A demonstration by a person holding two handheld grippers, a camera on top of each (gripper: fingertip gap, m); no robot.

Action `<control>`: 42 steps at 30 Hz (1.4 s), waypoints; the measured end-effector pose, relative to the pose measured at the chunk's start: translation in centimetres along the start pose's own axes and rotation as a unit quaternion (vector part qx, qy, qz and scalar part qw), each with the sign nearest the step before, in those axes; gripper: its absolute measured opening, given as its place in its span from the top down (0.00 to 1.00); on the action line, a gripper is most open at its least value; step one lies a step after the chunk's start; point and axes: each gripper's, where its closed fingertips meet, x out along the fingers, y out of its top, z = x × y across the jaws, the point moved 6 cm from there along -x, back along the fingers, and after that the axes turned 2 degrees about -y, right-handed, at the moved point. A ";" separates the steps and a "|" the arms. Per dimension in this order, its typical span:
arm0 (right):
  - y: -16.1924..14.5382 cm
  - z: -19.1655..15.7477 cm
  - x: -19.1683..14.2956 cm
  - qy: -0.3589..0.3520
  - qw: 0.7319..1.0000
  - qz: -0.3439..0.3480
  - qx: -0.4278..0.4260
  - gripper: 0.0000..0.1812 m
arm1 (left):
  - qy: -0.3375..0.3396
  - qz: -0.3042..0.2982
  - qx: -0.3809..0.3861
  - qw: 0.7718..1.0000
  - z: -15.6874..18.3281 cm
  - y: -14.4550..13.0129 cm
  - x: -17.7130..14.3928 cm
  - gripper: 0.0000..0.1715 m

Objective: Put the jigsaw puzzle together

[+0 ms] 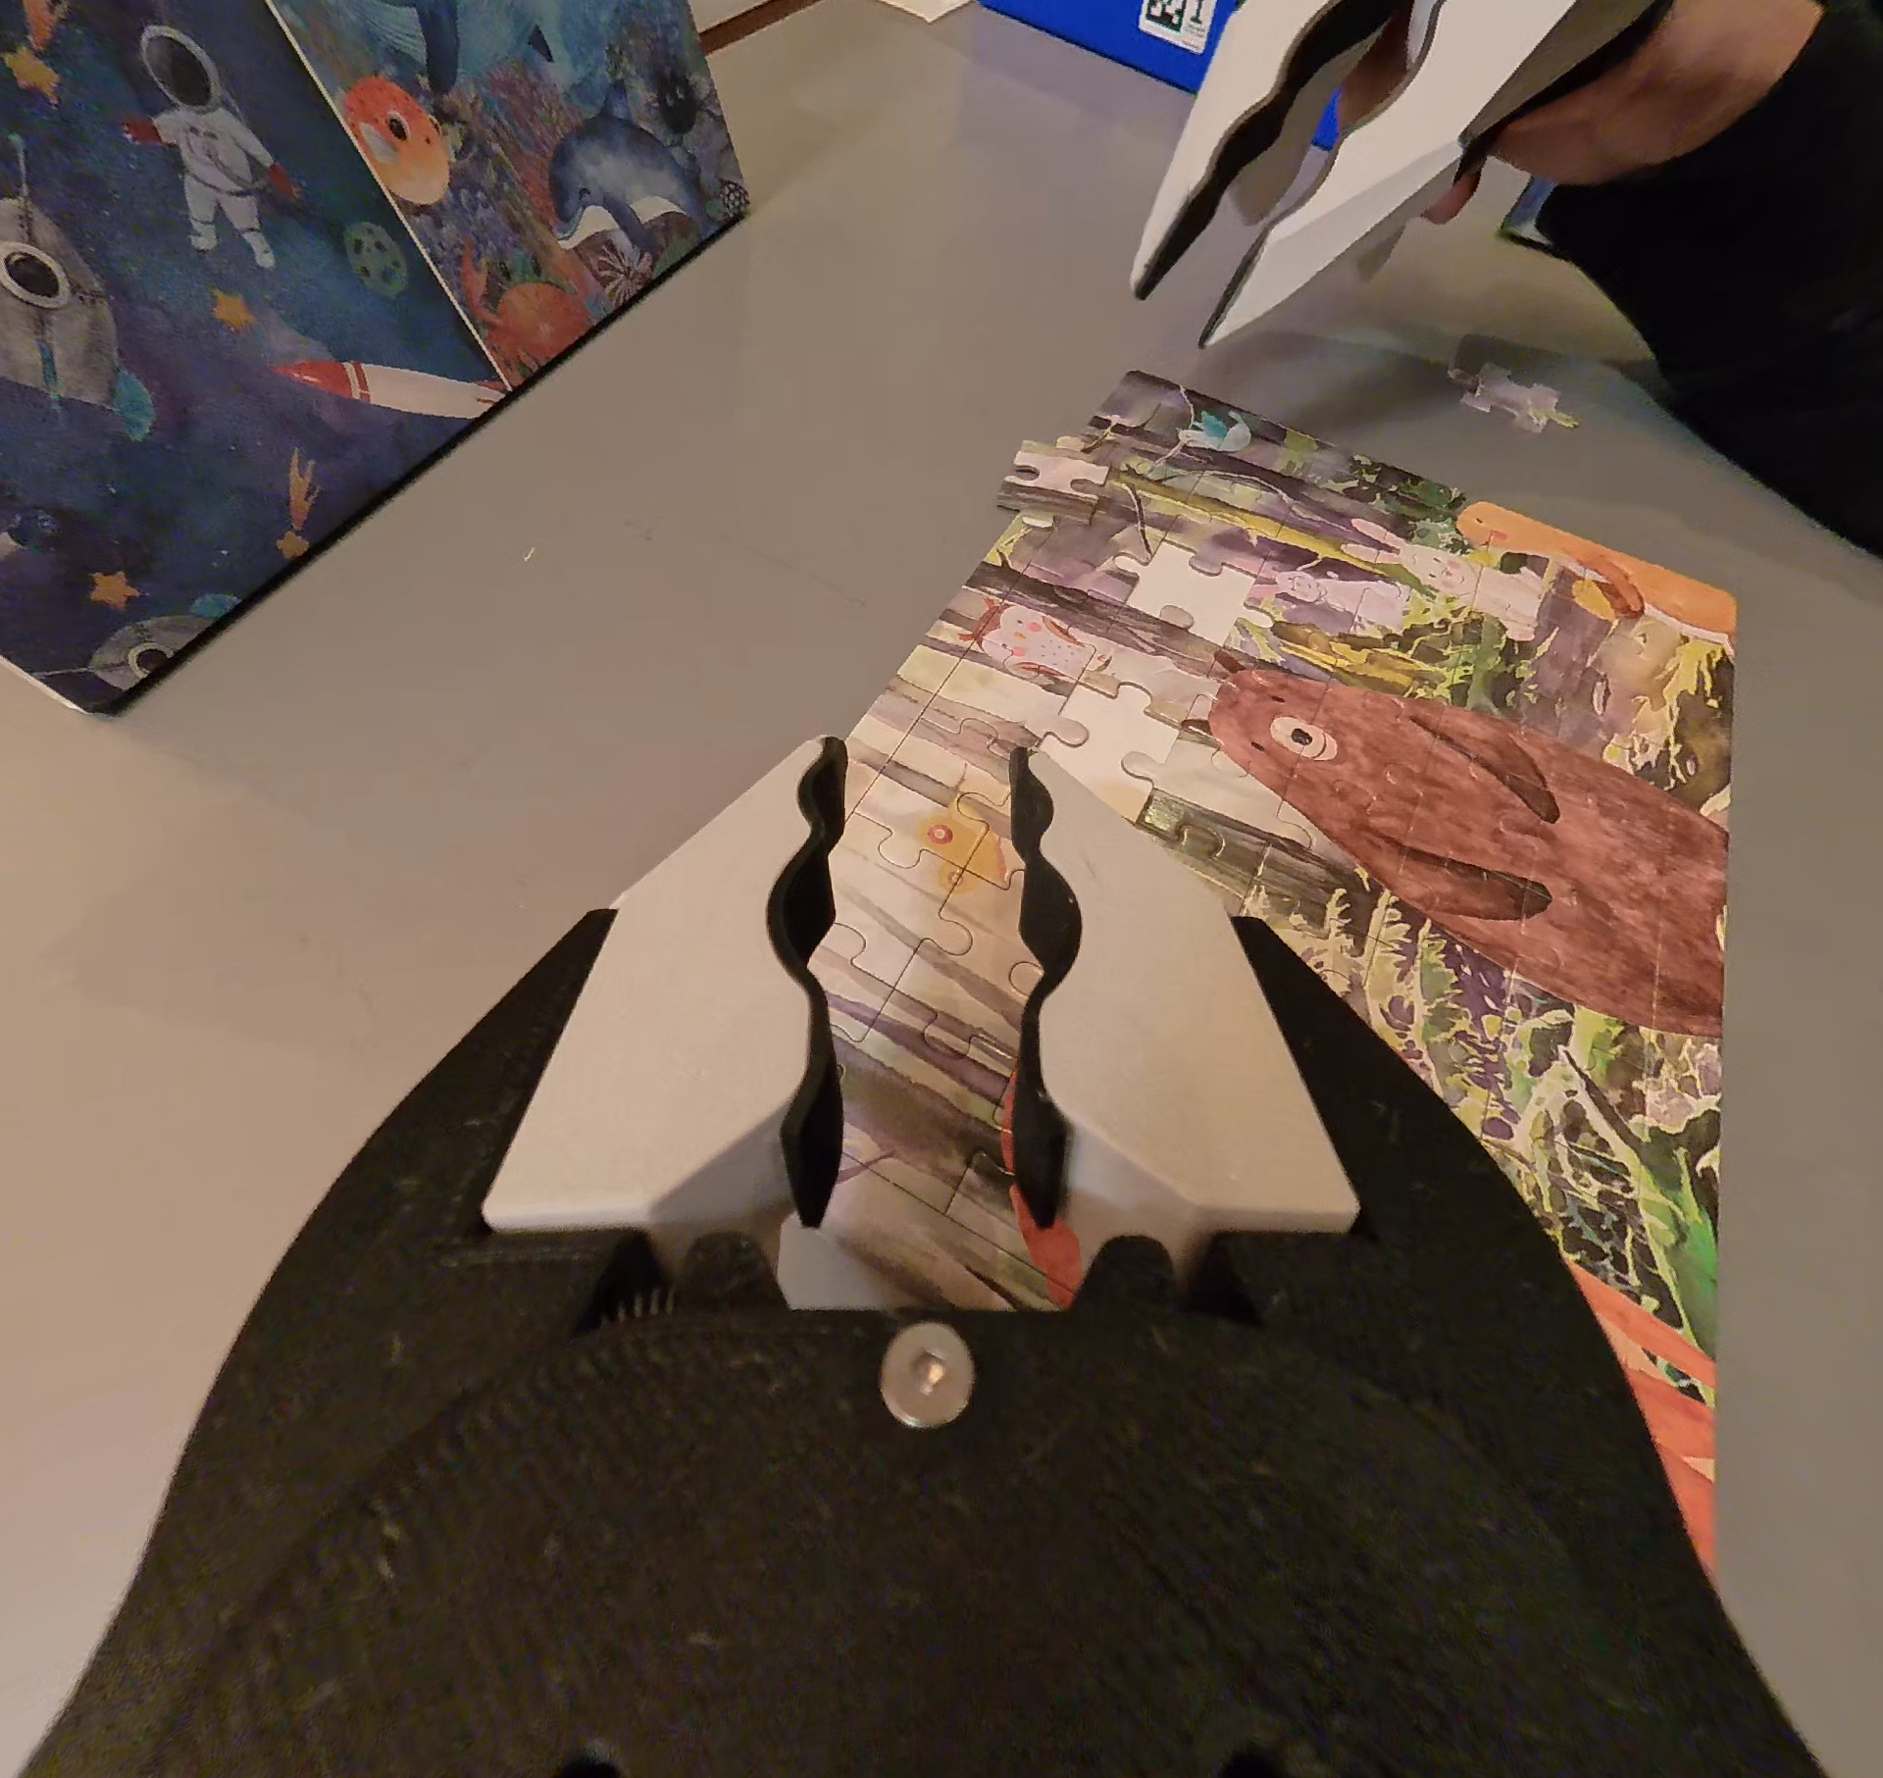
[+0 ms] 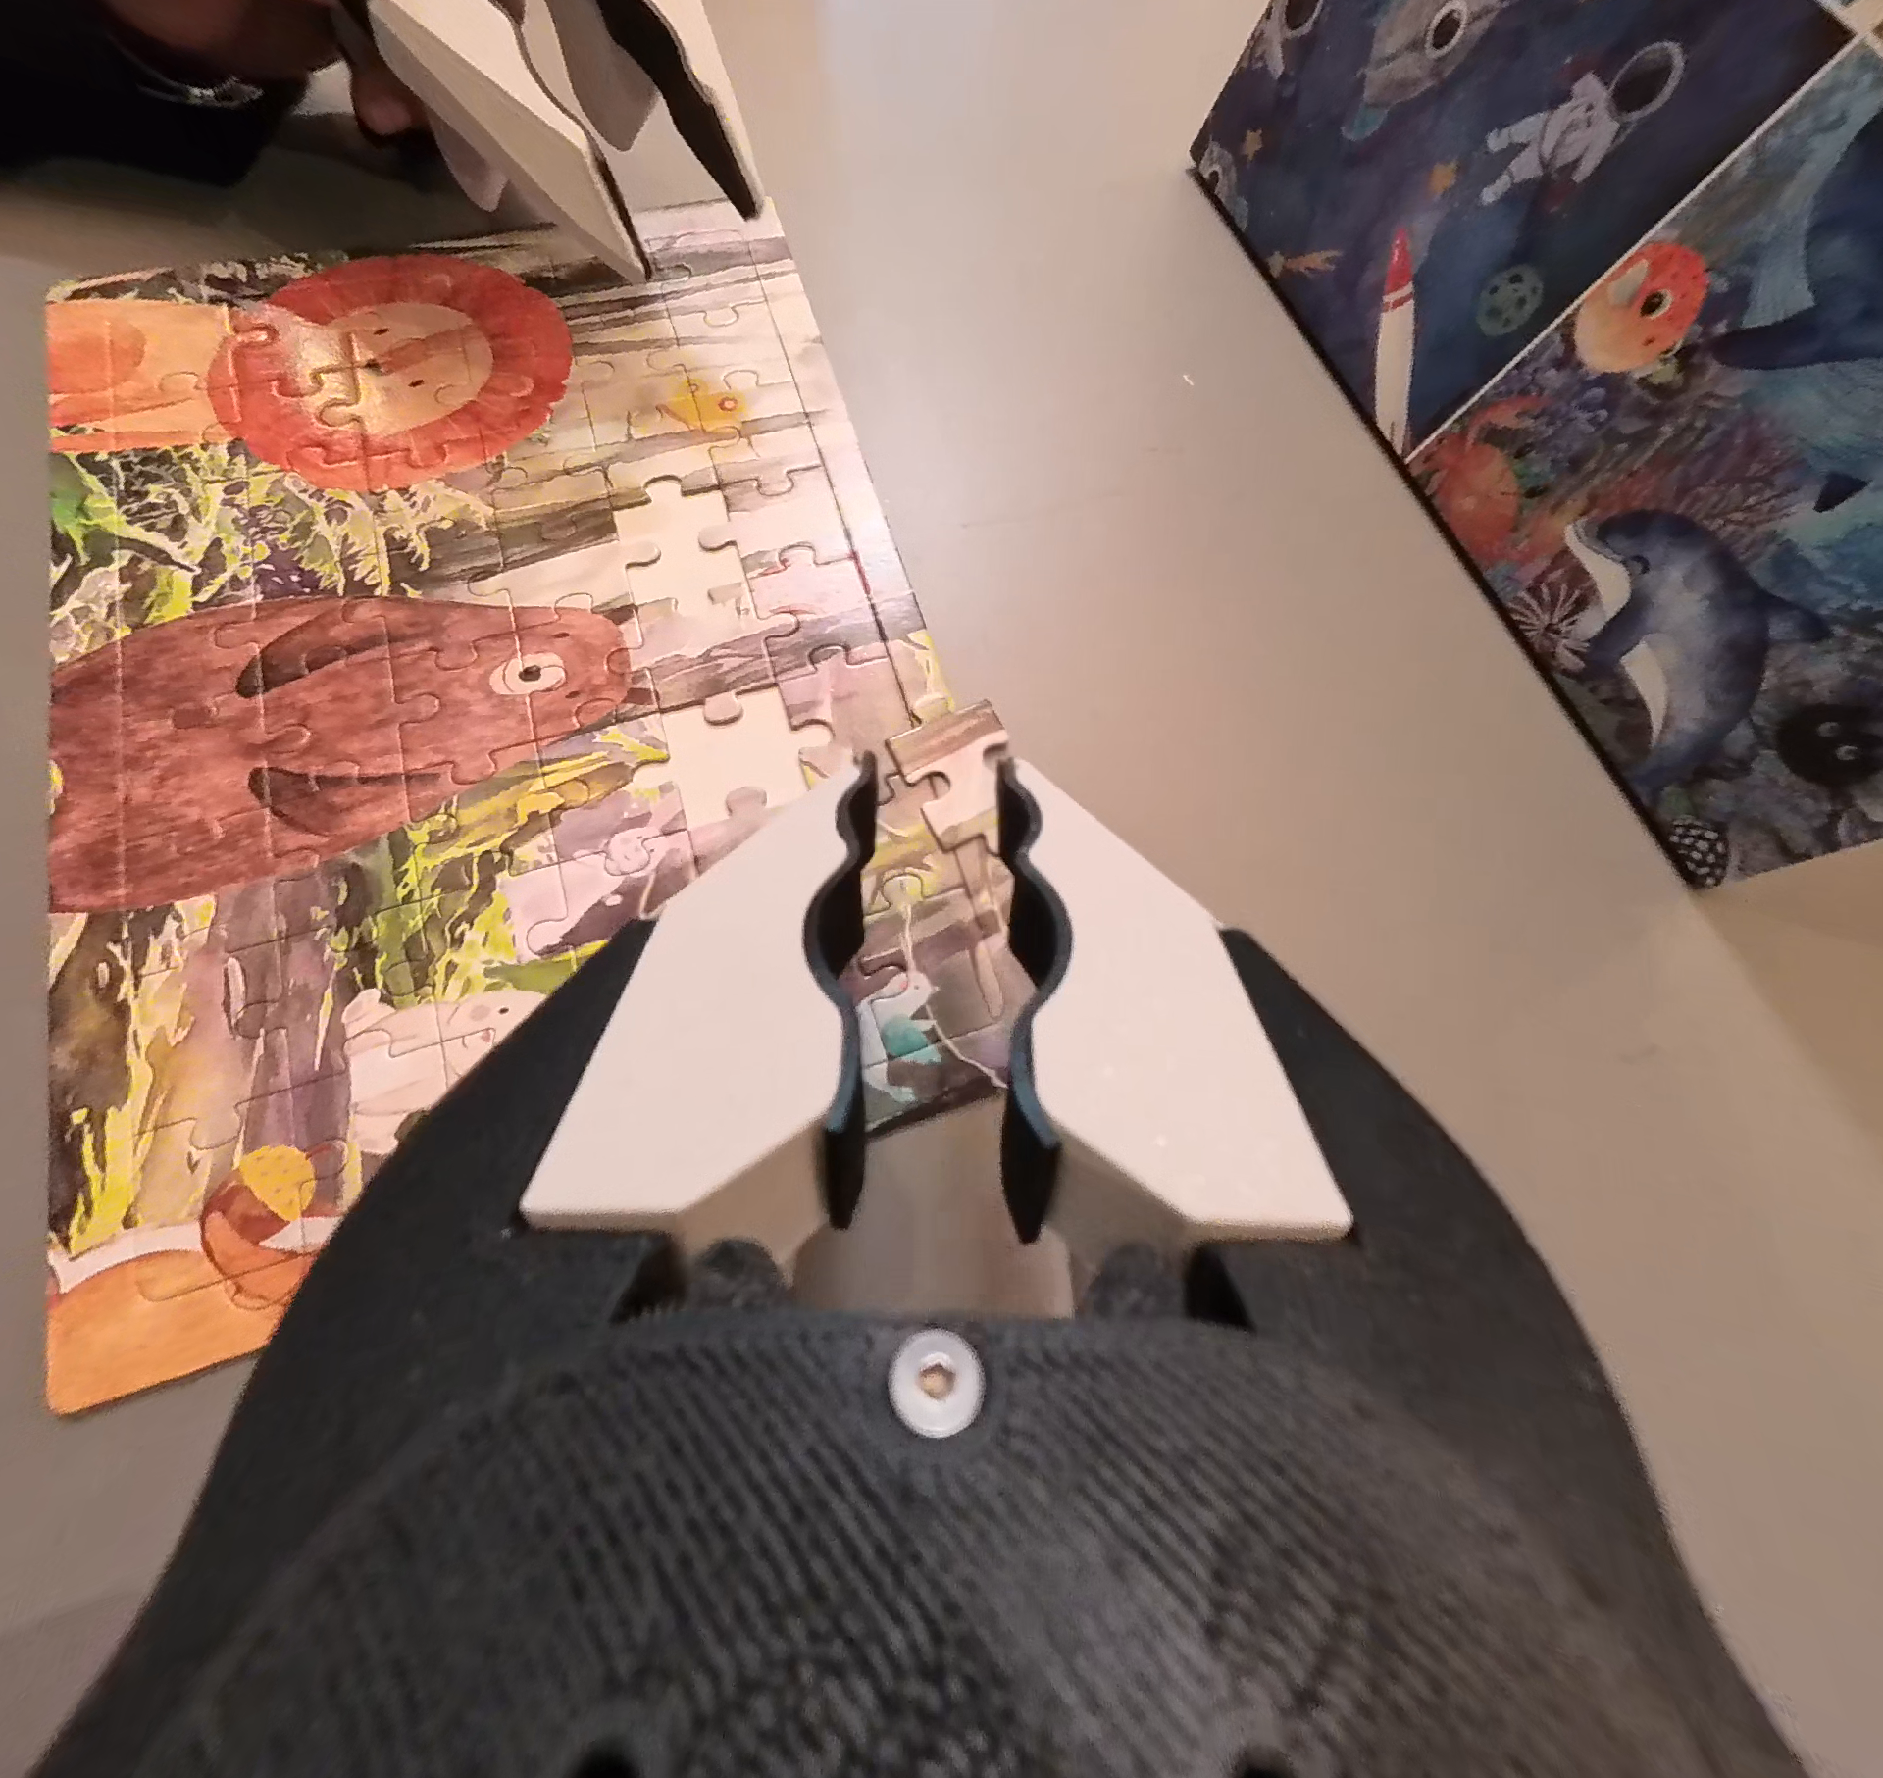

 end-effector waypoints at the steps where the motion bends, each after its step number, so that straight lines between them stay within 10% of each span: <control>1: -0.2 0.1 0.2 0.002 1.000 -0.002 0.006 0.87 | 0.000 -0.001 0.001 1.000 0.0 0.0 0.0 0.82; 14: -2.6 0.4 2.8 0.033 0.996 -0.061 0.051 0.72 | 0.002 -0.007 0.008 1.000 0.2 -0.1 0.1 0.82; 42: -2.8 0.0 3.3 0.051 0.995 -0.066 0.057 0.71 | -0.001 -0.012 0.001 1.000 0.1 -0.2 0.2 0.81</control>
